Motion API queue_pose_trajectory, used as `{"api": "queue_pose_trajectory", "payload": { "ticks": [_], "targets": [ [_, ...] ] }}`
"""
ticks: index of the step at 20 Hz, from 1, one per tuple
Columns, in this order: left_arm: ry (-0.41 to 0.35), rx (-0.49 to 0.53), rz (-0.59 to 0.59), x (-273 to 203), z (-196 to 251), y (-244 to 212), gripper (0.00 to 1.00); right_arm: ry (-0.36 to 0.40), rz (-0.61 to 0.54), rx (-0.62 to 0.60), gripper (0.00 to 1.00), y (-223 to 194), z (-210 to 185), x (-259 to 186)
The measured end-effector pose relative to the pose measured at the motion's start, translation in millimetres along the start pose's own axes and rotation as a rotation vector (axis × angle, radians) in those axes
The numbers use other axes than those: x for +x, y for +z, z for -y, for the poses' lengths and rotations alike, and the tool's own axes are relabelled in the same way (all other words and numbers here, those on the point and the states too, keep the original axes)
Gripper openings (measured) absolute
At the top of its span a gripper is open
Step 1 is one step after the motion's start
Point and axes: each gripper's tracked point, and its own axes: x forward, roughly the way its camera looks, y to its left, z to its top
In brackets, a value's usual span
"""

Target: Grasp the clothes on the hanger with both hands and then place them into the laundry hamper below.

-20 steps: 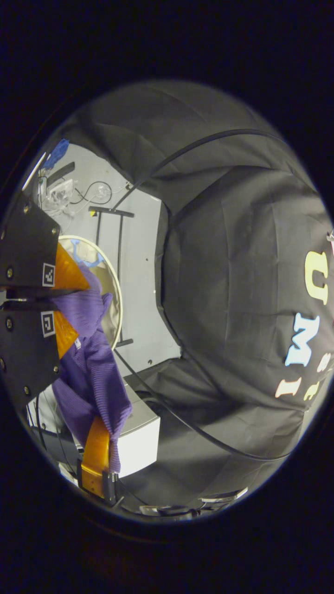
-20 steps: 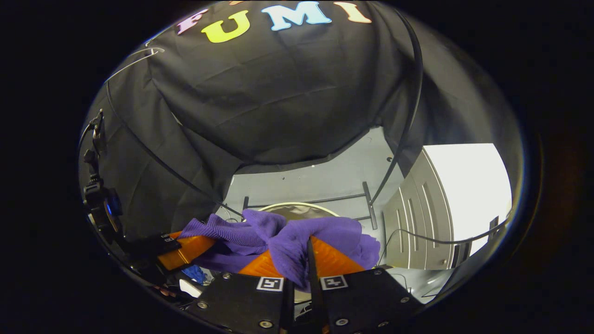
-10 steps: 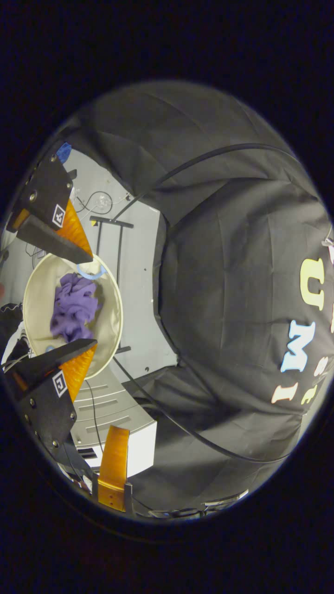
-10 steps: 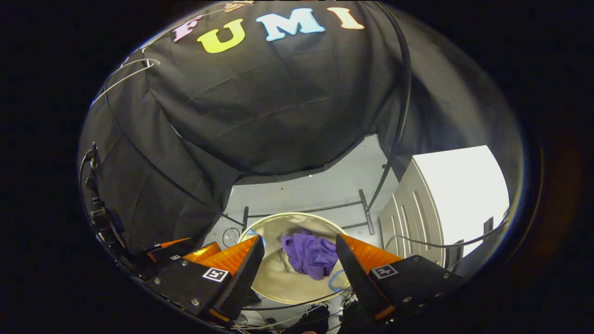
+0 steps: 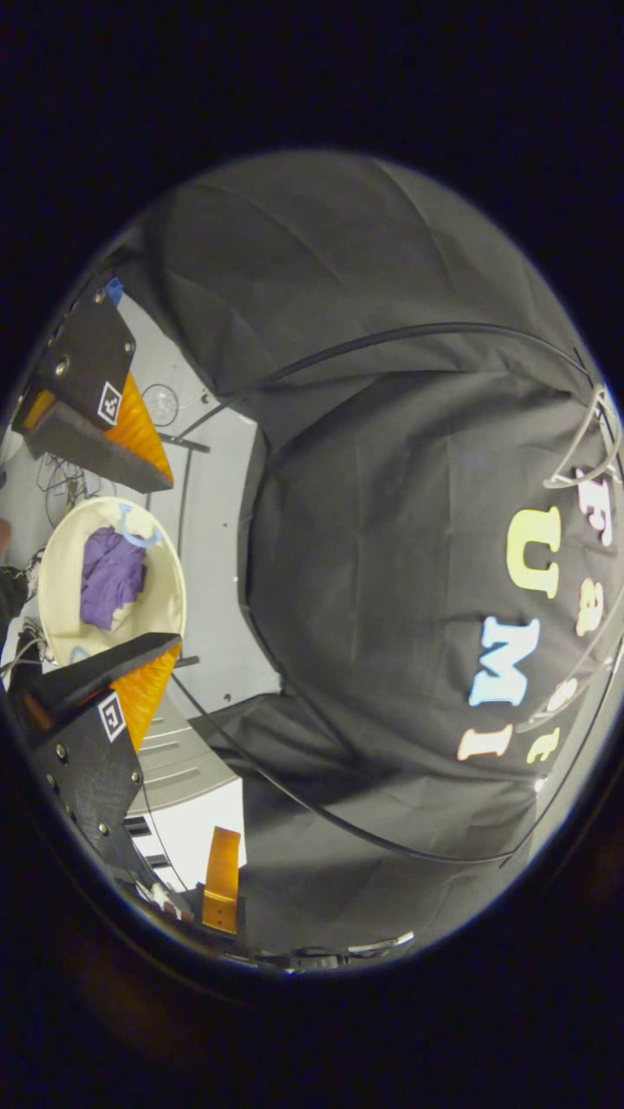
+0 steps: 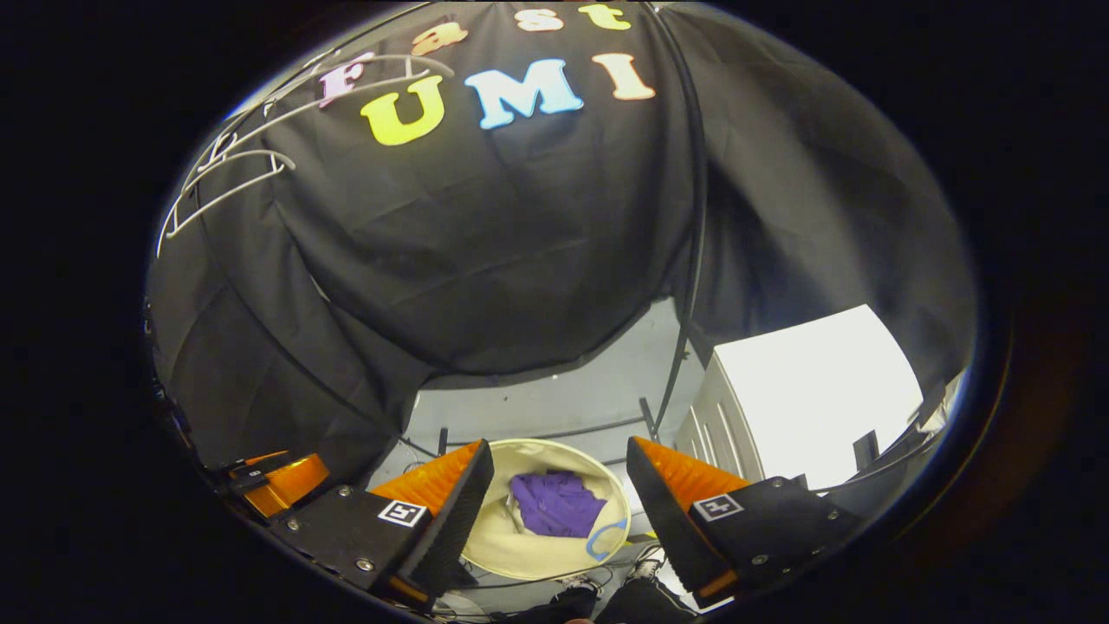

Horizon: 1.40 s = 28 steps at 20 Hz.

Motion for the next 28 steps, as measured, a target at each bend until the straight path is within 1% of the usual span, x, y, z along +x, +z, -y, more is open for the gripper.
{"api": "queue_pose_trajectory", "payload": {
  "ticks": [1, 4, 5, 8, 10, 12, 13, 14, 15, 18, 19, 20, 21, 22, 23, 24, 25, 27, 28],
  "targets": [
    [0.013, 0.011, 0.047, -12, -6, 18, 0.94, -0.006, 0.035, -0.003, 0.95, 13, 2, -8],
    [0.020, 0.034, 0.171, -43, -15, 74, 0.94, -0.016, 0.158, -0.017, 0.96, 59, 6, -35],
    [0.017, 0.039, 0.213, -56, -15, 91, 0.99, -0.022, 0.203, -0.020, 0.96, 76, 7, -45],
    [0.004, 0.054, 0.356, -91, -20, 146, 0.98, -0.039, 0.342, -0.027, 0.96, 120, 10, -77],
    [-0.011, 0.043, 0.437, -118, -23, 187, 0.98, -0.054, 0.451, -0.031, 0.95, 154, 14, -103],
    [-0.027, 0.026, 0.505, -140, -25, 223, 0.98, -0.071, 0.539, -0.042, 0.95, 180, 18, -129],
    [-0.034, 0.014, 0.533, -152, -30, 238, 0.98, -0.084, 0.580, -0.046, 0.91, 196, 22, -137],
    [-0.042, -0.001, 0.556, -161, -35, 254, 0.98, -0.094, 0.615, -0.051, 0.95, 206, 25, -147],
    [-0.048, -0.014, 0.579, -171, -34, 261, 0.97, -0.106, 0.648, -0.054, 0.91, 215, 29, -158],
    [-0.050, -0.034, 0.641, -204, -49, 298, 0.97, -0.147, 0.734, -0.072, 0.91, 234, 40, -197],
    [-0.043, -0.030, 0.654, -210, -57, 307, 0.97, -0.166, 0.758, -0.090, 0.95, 235, 45, -208],
    [-0.030, -0.025, 0.661, -215, -65, 313, 0.97, -0.182, 0.771, -0.102, 0.91, 236, 49, -216],
    [-0.013, -0.023, 0.665, -221, -74, 313, 0.94, -0.189, 0.781, -0.100, 0.91, 234, 51, -221],
    [0.000, -0.028, 0.667, -227, -80, 309, 0.90, -0.181, 0.781, -0.088, 0.95, 234, 51, -223],
    [0.000, -0.035, 0.673, -232, -85, 309, 0.91, -0.163, 0.776, -0.078, 0.91, 231, 47, -224],
    [-0.007, -0.041, 0.675, -238, -87, 306, 0.92, -0.146, 0.768, -0.075, 0.95, 230, 44, -224],
    [-0.012, -0.040, 0.678, -240, -87, 304, 0.93, -0.124, 0.766, -0.085, 0.95, 230, 39, -225],
    [-0.015, -0.024, 0.673, -237, -86, 303, 0.95, -0.091, 0.770, -0.154, 0.95, 234, 30, -225],
    [-0.021, -0.015, 0.669, -235, -84, 303, 0.96, -0.075, 0.765, -0.208, 0.91, 235, 25, -223]
  ]
}}
